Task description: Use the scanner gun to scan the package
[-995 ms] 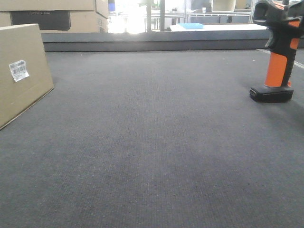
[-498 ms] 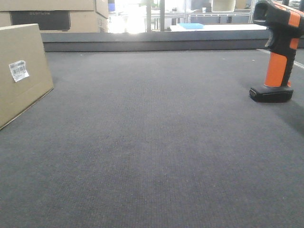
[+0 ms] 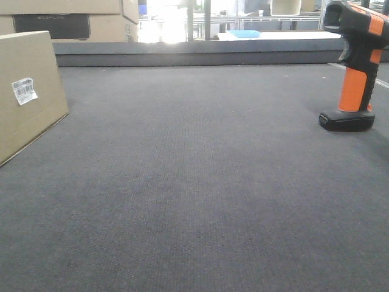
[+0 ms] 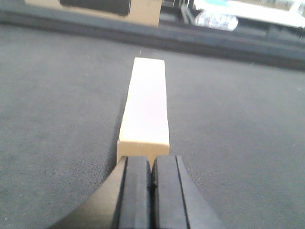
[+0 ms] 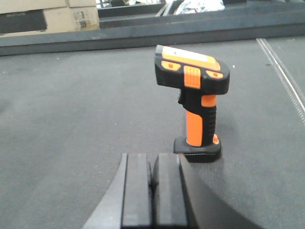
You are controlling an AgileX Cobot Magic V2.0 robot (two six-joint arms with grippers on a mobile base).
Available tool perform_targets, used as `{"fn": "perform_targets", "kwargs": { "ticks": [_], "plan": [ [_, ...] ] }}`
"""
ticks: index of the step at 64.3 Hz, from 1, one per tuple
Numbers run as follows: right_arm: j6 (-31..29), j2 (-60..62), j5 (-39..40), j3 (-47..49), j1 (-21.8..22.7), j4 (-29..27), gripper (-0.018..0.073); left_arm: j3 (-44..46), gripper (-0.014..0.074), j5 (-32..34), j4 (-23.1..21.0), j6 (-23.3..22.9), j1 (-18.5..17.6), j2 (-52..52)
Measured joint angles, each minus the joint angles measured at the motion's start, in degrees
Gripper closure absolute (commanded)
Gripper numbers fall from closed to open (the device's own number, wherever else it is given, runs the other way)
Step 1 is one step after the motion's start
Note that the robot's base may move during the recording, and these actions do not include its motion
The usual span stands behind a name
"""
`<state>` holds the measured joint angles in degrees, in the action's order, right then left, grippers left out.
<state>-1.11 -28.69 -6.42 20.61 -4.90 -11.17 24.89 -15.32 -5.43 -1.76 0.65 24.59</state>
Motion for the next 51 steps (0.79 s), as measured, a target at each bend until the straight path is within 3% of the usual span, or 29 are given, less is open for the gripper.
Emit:
{"fn": "perform_targets", "kwargs": {
  "ticks": [10, 22, 51],
  "plan": [
    [0.0, 8.36, -3.9, 0.0, 0.0, 3.93, 0.0721, -3.61, 0.0707, 0.1, 0.0, 0.0, 0.0, -8.85],
    [0.0, 15.69, -6.34, 0.0, 0.0, 4.91, 0.0721, -3.98, 0.0707, 0.1, 0.0, 0.0, 0.0, -16.39],
    [0.0, 19.05, -6.38, 0.0, 0.0, 4.99, 0.0721, -3.98, 0.0707, 0.35, 0.0, 0.0, 0.0, -20.4]
  ]
}}
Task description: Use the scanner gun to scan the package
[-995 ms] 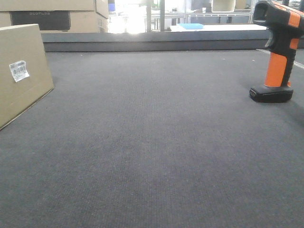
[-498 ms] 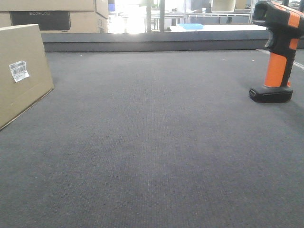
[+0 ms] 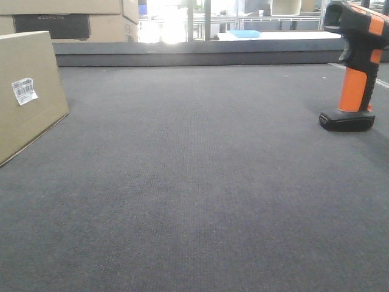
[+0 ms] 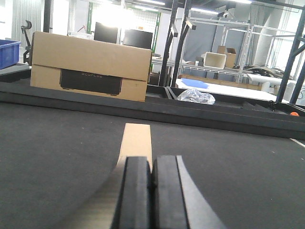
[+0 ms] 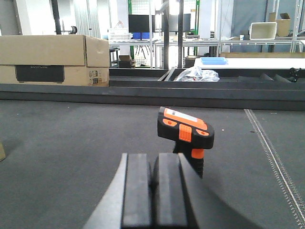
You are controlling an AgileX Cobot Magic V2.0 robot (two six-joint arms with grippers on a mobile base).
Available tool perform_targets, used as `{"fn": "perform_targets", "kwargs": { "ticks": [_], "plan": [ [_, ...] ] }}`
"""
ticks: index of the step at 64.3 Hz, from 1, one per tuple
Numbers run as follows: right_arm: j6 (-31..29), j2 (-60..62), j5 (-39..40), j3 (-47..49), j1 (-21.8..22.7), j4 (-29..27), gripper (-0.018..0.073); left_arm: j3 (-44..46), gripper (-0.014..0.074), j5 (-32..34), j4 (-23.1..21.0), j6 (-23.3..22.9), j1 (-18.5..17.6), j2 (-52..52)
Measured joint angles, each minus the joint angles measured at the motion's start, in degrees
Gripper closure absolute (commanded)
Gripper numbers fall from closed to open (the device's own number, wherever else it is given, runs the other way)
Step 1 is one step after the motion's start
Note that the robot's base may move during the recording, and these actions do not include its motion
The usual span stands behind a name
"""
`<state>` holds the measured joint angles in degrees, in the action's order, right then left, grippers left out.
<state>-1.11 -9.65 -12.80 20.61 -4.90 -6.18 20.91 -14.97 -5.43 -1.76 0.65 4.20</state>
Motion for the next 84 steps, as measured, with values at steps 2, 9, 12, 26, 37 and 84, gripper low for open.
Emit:
{"fn": "perform_targets", "kwargs": {
  "ticks": [2, 9, 12, 26, 37, 84],
  "plan": [
    [0.0, 0.0, 0.0, 0.0, 0.0, 0.0, 0.0721, 0.0, 0.0707, 0.0, 0.0, 0.0, 0.0, 0.0],
    [0.0, 0.0, 0.0, 0.0, 0.0, 0.0, 0.0721, 0.0, 0.0707, 0.0, 0.0, 0.0, 0.0, 0.0],
    [0.0, 0.0, 0.0, 0.0, 0.0, 0.0, 0.0721, 0.0, 0.0707, 0.0, 0.0, 0.0, 0.0, 0.0],
    [1.11, 1.35, 4.39, -3.21, 0.44, 7.18, 0.0721, 0.0, 0.0707, 0.0, 0.0, 0.0, 0.0, 0.0],
    [4.95, 4.36, 7.26, -10.44, 3.9, 8.46, 0.0721, 0.0, 0.0707, 0.0, 0.0, 0.0, 0.0, 0.0],
    [1.74, 9.03, 12.8, -20.51, 4.86, 4.38, 0.0721, 0.0, 0.0707, 0.11, -0.11, 0.0, 0.0, 0.0]
  ]
}}
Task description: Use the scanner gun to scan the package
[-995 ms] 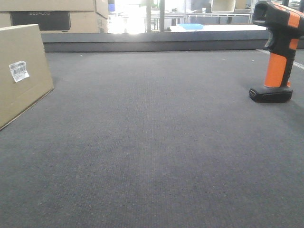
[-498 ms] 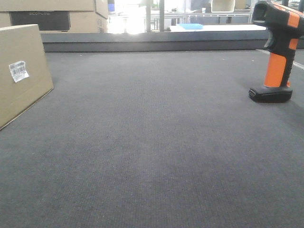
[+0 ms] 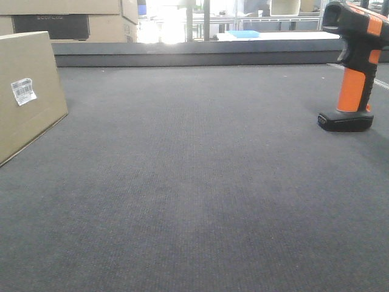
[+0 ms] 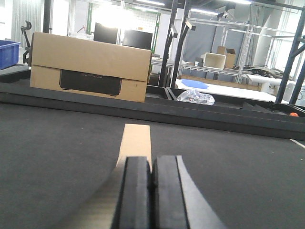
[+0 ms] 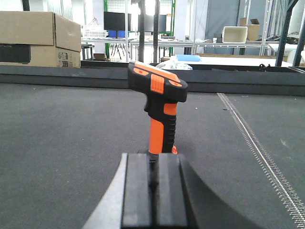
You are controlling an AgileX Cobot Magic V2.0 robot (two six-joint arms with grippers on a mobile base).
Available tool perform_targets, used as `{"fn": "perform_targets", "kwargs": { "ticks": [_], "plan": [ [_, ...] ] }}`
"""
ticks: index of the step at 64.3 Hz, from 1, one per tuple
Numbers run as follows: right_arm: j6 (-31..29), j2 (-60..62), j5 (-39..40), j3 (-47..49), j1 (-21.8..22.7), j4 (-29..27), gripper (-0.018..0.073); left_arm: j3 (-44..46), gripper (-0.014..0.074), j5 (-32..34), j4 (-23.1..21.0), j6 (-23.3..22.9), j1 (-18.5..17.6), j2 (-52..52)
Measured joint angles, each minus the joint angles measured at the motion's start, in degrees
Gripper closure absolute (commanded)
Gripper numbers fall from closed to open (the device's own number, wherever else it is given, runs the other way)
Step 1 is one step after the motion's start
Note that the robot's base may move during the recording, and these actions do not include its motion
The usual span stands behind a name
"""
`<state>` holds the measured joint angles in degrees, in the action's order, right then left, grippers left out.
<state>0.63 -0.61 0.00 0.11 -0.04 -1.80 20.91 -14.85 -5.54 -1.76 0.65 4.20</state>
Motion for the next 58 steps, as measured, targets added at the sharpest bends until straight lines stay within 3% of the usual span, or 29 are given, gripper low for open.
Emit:
{"fn": "perform_targets", "kwargs": {
  "ticks": [58],
  "plan": [
    [-0.14, 0.39, -0.74, -0.11, 0.36, 0.0, 0.0721, 0.0, 0.0707, 0.1, 0.0, 0.0, 0.0, -0.04]
  ]
}}
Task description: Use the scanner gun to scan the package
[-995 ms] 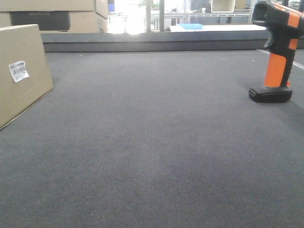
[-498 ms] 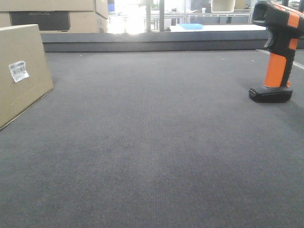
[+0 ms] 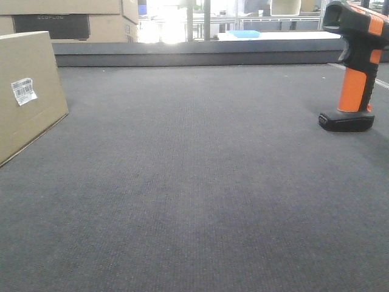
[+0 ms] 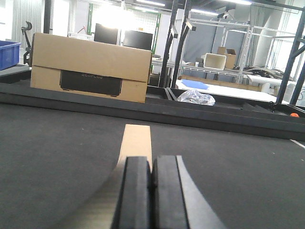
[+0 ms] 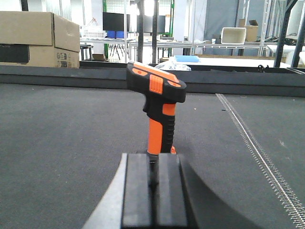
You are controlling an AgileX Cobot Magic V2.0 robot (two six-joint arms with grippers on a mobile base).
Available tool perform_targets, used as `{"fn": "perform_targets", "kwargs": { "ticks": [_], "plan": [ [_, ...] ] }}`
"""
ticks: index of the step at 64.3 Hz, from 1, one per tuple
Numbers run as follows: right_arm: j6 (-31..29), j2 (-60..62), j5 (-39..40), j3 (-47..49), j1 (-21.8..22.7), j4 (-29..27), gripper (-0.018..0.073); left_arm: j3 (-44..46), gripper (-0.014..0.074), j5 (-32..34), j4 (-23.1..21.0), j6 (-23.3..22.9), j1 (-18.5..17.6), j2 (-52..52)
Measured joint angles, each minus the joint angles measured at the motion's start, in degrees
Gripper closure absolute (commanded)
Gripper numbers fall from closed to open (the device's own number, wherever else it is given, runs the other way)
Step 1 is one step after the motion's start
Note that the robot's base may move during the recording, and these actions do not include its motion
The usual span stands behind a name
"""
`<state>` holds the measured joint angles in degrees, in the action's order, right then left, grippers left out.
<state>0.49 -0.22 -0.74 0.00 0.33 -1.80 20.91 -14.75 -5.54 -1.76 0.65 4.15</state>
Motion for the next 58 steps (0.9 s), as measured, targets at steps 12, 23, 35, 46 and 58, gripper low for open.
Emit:
{"fn": "perform_targets", "kwargs": {
  "ticks": [12, 23, 35, 46, 58],
  "plan": [
    [-0.12, 0.0, 0.0, 0.0, 0.0, 0.0, 0.0721, 0.0, 0.0707, 0.0, 0.0, 0.0, 0.0, 0.0],
    [-0.12, 0.0, 0.0, 0.0, 0.0, 0.0, 0.0721, -0.08, 0.0707, 0.0, 0.0, 0.0, 0.0, 0.0],
    [-0.12, 0.0, 0.0, 0.0, 0.0, 0.0, 0.0721, -0.08, 0.0707, 0.0, 0.37, 0.0, 0.0, 0.0],
    [-0.12, 0.0, 0.0, 0.0, 0.0, 0.0, 0.0721, -4.13, 0.0707, 4.37, 8.91, 0.0, 0.0, -0.22],
    [-0.12, 0.0, 0.0, 0.0, 0.0, 0.0, 0.0721, -13.48, 0.0707, 7.49, 9.43, 0.0, 0.0, -3.2]
  ]
}}
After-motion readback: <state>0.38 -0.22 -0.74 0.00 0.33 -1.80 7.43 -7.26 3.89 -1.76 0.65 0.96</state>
